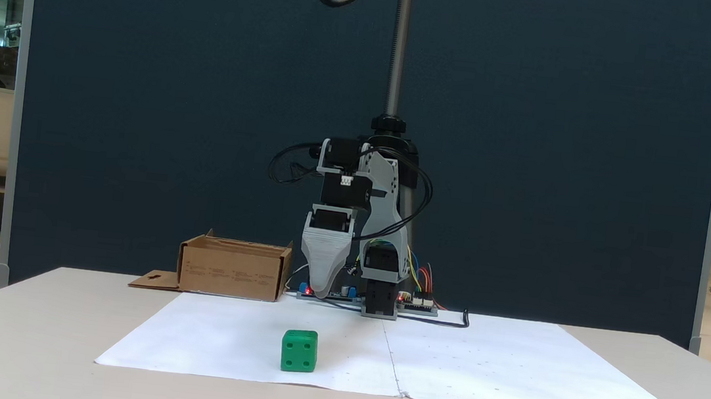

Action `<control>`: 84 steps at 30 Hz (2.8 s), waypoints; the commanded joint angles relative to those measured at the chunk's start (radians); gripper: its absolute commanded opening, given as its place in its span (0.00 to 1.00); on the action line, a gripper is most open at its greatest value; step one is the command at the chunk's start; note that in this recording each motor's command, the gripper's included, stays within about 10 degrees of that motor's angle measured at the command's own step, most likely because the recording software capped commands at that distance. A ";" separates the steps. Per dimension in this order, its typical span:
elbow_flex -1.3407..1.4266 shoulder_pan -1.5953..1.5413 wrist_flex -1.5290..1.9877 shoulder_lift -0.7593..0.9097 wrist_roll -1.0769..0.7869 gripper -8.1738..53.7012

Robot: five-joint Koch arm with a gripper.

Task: Grasp a green dice and put it in the bin.

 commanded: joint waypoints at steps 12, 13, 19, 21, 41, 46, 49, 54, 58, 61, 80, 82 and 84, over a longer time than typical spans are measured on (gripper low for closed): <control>-0.115 0.049 0.034 -0.086 -0.143 0.84; -0.117 0.052 0.034 -0.091 -0.144 0.84; -0.117 0.066 0.032 -0.112 -0.152 0.84; -0.117 0.066 0.025 -0.120 -0.152 0.83; -0.117 0.052 -0.034 -0.195 -0.149 0.83; -0.117 0.052 -0.066 -0.215 -0.149 0.83; -0.117 0.054 -0.077 -0.221 -0.149 0.83; -0.117 0.057 -0.097 -0.229 -0.149 0.83; -0.117 0.057 -0.098 -0.235 -0.149 0.81; -0.117 0.058 -0.097 -0.236 -0.149 0.80; -0.117 0.052 -0.097 -0.258 -0.149 0.64; -0.117 0.052 -0.097 -0.258 -0.149 0.57; -0.117 0.052 -0.097 -0.258 -0.149 0.52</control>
